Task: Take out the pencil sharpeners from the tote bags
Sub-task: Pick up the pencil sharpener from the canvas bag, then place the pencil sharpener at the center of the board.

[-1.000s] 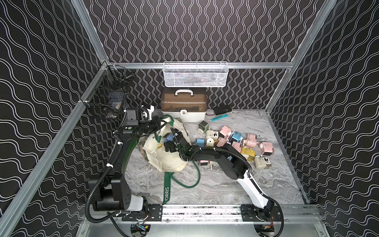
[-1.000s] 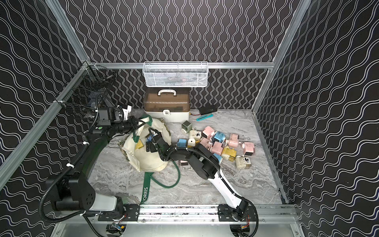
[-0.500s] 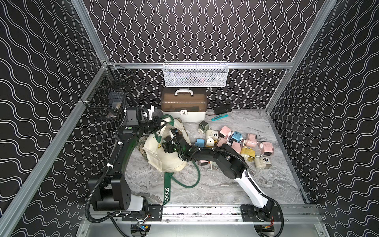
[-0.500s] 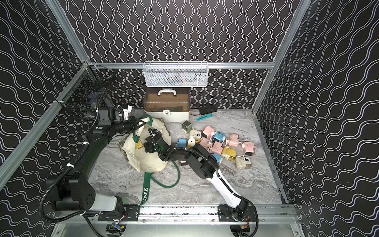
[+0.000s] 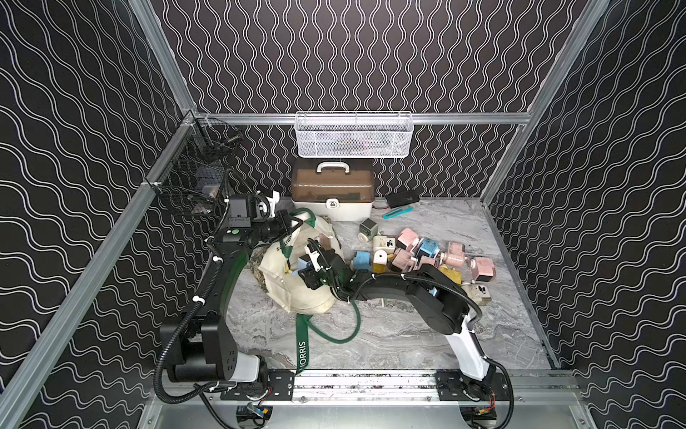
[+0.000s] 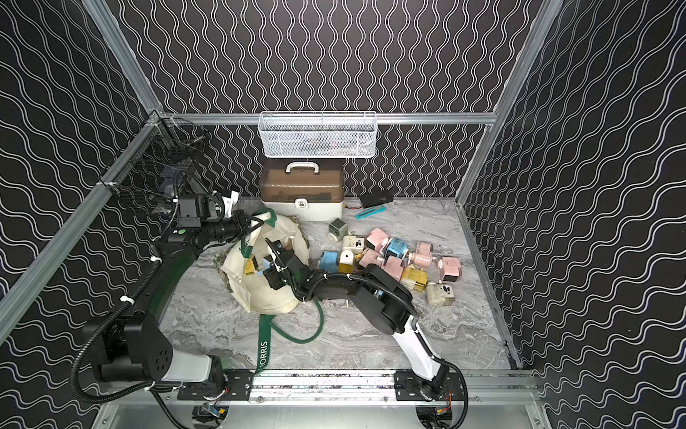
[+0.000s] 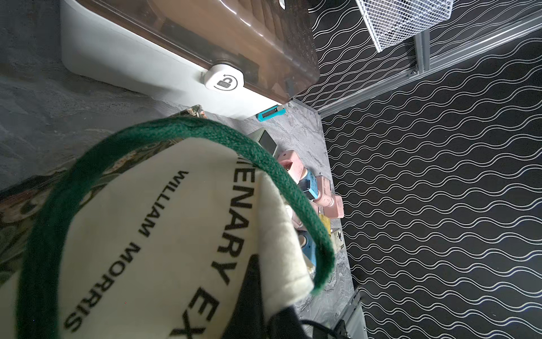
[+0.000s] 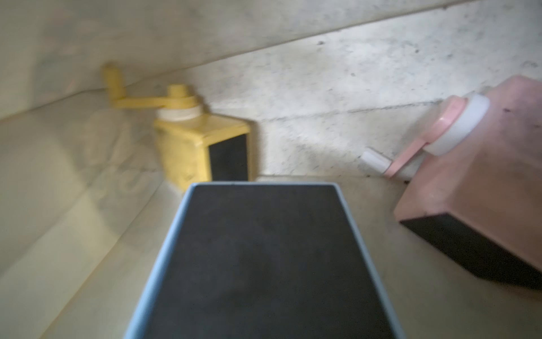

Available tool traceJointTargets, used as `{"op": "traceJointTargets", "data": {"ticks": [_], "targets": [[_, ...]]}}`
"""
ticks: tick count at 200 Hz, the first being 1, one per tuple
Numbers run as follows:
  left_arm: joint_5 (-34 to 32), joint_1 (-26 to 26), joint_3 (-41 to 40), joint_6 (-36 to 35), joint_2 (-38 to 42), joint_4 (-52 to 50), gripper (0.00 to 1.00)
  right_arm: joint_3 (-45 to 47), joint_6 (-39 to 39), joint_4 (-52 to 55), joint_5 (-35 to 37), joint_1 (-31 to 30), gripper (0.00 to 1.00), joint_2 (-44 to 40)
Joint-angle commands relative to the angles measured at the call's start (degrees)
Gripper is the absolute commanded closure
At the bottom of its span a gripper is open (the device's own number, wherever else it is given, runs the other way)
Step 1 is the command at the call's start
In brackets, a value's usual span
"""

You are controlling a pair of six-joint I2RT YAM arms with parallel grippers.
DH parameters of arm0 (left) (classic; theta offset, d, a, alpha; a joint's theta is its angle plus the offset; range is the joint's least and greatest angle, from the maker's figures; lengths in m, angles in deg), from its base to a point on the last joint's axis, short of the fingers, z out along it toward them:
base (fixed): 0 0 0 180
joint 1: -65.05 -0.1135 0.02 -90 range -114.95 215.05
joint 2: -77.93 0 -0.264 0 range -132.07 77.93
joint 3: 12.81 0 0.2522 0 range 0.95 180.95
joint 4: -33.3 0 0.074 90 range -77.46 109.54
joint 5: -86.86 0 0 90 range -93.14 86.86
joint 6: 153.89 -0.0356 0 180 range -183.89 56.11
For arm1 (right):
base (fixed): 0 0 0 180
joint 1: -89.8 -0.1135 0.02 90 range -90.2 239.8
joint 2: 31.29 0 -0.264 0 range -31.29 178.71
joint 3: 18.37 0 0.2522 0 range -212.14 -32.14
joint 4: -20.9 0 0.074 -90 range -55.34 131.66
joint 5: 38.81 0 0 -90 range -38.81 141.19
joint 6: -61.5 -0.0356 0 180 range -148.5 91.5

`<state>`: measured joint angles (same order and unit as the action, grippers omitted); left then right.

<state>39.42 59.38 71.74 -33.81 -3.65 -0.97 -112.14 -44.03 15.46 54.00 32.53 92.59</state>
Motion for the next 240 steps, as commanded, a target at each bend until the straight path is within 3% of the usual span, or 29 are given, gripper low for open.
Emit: {"op": "traceJointTargets", "data": {"ticks": [1, 53, 124, 184, 201, 222, 240], "targets": [[1.0, 0.0, 0.4, -0.3, -0.4, 1.9, 1.00, 3.6, 1.0, -3.0, -2.8, -0.3, 0.54, -4.0], [0.5, -0.1, 0.6, -0.6, -1.0, 1.5, 1.00, 17.2, -1.2, -1.9, -1.2, -2.2, 0.55, -16.8], [0.7, 0.0, 0.3, -0.2, -1.1, 2.0, 1.00, 36.5, -8.6, 6.7, 11.6, -5.0, 0.55, -42.0], [1.2, -0.3, 0.2, 0.6, -1.1, 2.7, 1.00, 46.8, -26.7, 28.0, 41.9, -4.0, 0.49, -64.4], [1.4, -0.4, 0.1, 0.9, -1.2, 2.9, 1.00, 50.0, -32.1, 31.9, 49.9, -3.7, 0.49, -68.0], [1.5, -0.5, 0.1, 1.2, -1.1, 3.2, 1.00, 51.4, -44.0, 42.9, 58.5, -2.0, 0.50, -71.1], [1.5, -0.5, 0.0, 1.1, -1.1, 3.3, 1.00, 53.8, -50.0, 45.6, 61.8, -0.1, 0.51, -73.3]]}}
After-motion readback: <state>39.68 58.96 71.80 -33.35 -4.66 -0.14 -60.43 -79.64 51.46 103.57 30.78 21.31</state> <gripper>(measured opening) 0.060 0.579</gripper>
